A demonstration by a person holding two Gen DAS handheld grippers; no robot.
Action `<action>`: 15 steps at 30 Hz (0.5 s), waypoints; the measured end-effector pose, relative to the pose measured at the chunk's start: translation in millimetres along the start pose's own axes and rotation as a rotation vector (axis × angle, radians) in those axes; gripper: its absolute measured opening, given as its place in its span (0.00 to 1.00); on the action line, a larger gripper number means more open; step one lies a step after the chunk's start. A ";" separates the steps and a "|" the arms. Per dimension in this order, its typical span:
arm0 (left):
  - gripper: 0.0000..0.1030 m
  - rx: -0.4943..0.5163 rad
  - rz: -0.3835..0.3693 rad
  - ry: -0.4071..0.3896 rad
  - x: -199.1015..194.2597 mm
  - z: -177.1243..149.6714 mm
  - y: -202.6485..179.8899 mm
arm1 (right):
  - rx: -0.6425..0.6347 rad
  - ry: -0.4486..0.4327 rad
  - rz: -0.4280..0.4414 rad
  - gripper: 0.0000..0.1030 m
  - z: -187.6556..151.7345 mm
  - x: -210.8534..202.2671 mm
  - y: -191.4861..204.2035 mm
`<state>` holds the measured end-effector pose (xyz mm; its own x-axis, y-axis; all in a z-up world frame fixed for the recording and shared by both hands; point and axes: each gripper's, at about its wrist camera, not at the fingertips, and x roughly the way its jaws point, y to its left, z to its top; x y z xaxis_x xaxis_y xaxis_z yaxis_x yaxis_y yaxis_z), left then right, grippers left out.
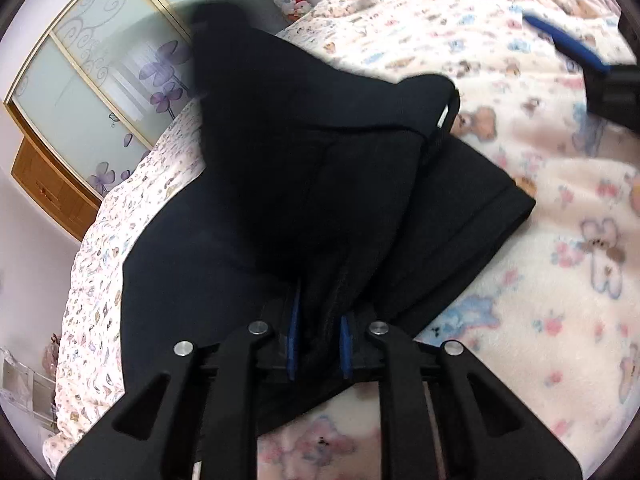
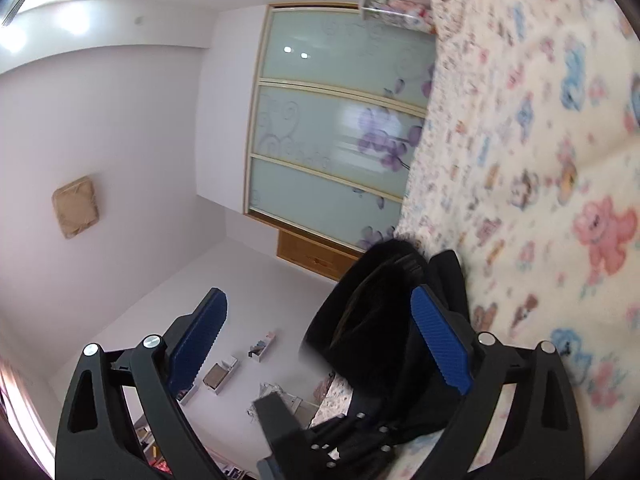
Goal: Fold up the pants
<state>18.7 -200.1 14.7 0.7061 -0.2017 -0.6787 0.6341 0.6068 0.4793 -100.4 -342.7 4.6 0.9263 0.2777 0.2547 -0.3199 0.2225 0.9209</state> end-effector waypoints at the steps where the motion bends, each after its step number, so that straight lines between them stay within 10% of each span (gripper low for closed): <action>1: 0.16 0.010 0.010 -0.009 -0.9 -0.8 -0.5 | 0.011 0.007 -0.001 0.93 -1.0 0.4 -1.7; 7: 0.16 -0.006 0.014 -0.034 1.5 -11.7 6.3 | 0.004 0.063 -0.033 0.93 -4.8 9.4 -4.4; 11: 0.17 -0.017 0.010 -0.039 4.0 -11.8 9.8 | 0.022 0.276 -0.045 0.90 -16.8 41.5 -2.1; 15: 0.17 -0.011 0.026 -0.047 6.6 2.8 -10.2 | -0.052 0.383 -0.231 0.88 -34.0 67.3 1.1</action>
<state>17.8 -209.7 6.9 0.7363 -0.2218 -0.6393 0.6122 0.6209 0.4897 -45.2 -292.0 12.6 0.8373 0.5388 -0.0922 -0.1320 0.3629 0.9224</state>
